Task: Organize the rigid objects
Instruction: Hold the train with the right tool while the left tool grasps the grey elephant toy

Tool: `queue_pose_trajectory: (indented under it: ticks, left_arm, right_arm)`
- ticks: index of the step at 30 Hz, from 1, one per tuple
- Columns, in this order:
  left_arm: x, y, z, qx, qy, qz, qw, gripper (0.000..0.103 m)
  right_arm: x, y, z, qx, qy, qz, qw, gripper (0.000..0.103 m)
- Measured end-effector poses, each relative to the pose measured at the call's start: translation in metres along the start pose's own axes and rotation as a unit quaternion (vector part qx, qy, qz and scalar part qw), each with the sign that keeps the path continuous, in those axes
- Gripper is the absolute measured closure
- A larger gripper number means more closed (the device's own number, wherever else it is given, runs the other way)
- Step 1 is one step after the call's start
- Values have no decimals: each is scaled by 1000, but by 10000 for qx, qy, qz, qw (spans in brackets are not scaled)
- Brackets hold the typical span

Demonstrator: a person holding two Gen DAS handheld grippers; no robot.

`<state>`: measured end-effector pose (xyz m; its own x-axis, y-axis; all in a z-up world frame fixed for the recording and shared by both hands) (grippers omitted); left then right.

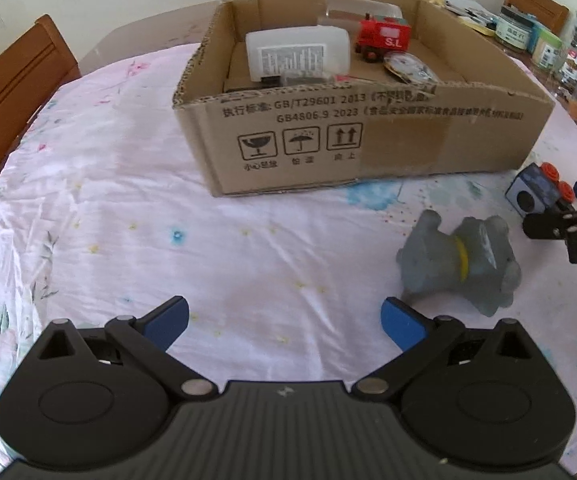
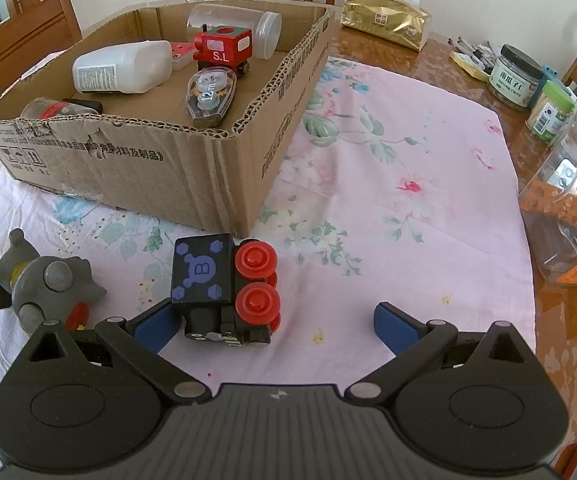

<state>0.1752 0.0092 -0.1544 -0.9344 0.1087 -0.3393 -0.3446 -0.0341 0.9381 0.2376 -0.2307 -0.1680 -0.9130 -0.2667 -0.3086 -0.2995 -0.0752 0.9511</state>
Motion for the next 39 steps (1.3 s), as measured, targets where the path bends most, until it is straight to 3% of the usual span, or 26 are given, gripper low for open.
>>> queue_pose_trajectory:
  ticks: [7, 11, 24, 33, 37, 39]
  left_arm:
    - [22, 20, -19, 340, -112, -34, 9994, 1]
    - [25, 30, -44, 550, -337, -306, 9974, 1]
    - [0, 17, -81, 433, -279, -645, 9966, 1]
    - [-11, 12, -88, 464, -143, -660, 9966, 9]
    - [-13, 6, -89, 510, -54, -544, 9972, 25]
    - [-14, 3, -89, 501, 9, -476, 9976, 28]
  right_arm:
    - [5, 2, 1, -106, 306, -36, 9995, 0]
    - [10, 4, 2, -196, 530, -115, 9983, 0]
    - [25, 9, -4, -438, 1095, -347, 9924, 0]
    - [30, 12, -6, -474, 1157, -383, 9914, 0]
    - [30, 12, -6, -463, 1139, -360, 9918, 0]
    - [29, 12, -5, -455, 1126, -351, 9920, 0]
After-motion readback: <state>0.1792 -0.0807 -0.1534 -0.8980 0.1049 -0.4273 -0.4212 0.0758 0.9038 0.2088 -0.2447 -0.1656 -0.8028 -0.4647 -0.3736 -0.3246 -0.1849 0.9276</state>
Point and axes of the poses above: each gripper's, at about its wrist camera, not at the fingertips, and y roughly against the way its jaws point, z to its left, x to its underside, the point moved 4 cm from there along -y, roughly the way its jaws point, and after that the axes turned 11 degrees about z, right-handed, at the moved point
